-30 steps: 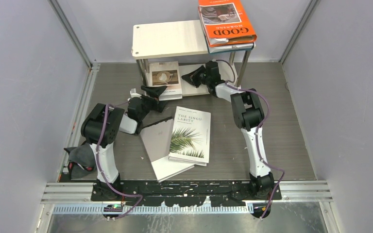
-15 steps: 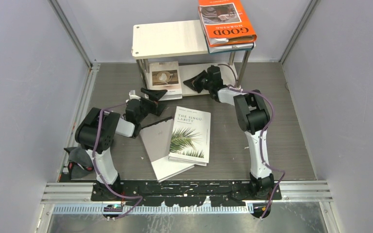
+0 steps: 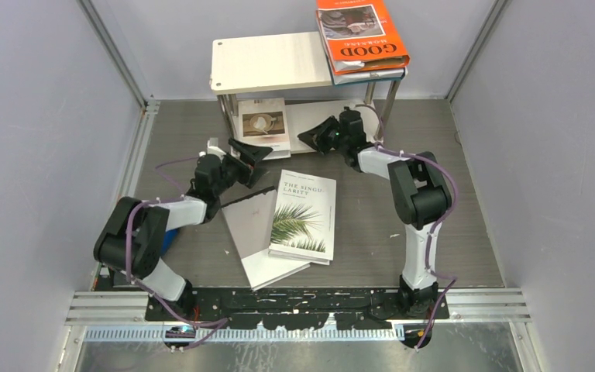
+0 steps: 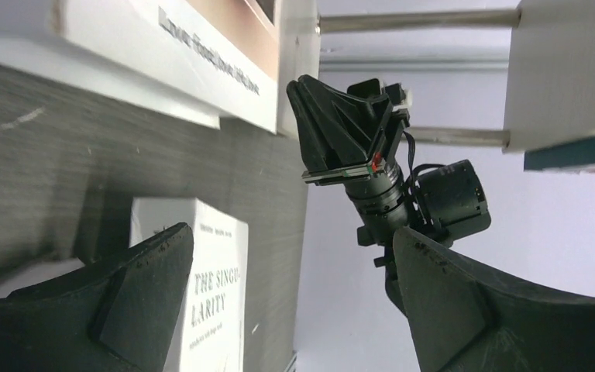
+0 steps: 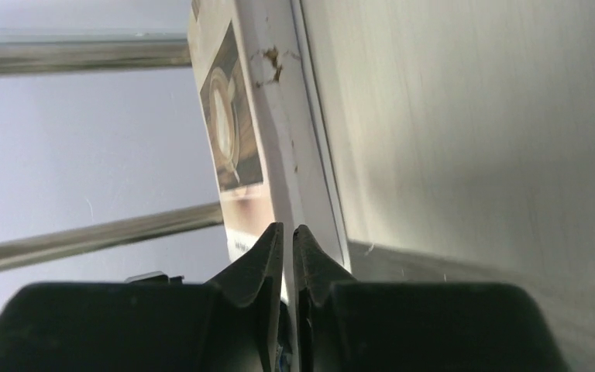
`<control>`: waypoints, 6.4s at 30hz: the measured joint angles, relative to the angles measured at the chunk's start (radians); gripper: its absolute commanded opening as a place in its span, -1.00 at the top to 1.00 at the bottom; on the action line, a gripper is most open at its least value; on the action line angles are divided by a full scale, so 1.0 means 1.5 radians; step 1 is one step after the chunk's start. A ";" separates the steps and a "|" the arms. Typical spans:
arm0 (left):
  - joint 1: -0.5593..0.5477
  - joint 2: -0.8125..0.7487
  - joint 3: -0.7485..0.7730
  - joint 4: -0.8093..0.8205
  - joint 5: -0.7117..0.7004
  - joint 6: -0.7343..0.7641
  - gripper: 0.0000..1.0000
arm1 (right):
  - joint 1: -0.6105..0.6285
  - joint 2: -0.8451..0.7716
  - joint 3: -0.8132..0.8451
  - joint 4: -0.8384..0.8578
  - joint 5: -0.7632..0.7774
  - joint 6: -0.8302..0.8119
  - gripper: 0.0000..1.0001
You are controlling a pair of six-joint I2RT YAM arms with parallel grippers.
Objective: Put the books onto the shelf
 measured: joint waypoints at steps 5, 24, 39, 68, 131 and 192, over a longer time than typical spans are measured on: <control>-0.027 -0.107 -0.004 -0.131 0.007 0.054 -0.99 | 0.000 -0.084 -0.084 -0.005 0.005 -0.014 0.60; -0.080 -0.454 -0.131 -0.517 0.007 0.138 -0.99 | -0.001 -0.524 -0.368 -0.231 0.064 -0.114 0.47; -0.146 -0.331 -0.126 -0.503 0.022 0.157 -0.99 | -0.001 -0.661 -0.503 -0.395 0.147 -0.158 0.51; -0.258 -0.165 -0.057 -0.373 0.019 0.137 -0.75 | 0.046 -0.575 -0.537 -0.332 0.132 -0.156 0.59; -0.311 -0.210 -0.031 -0.451 -0.064 0.102 0.27 | 0.056 -0.824 -0.427 -0.581 0.271 -0.310 0.27; -0.397 0.135 0.751 -1.076 -0.253 0.138 0.34 | 0.155 -0.616 0.077 -0.700 0.508 -0.874 -0.13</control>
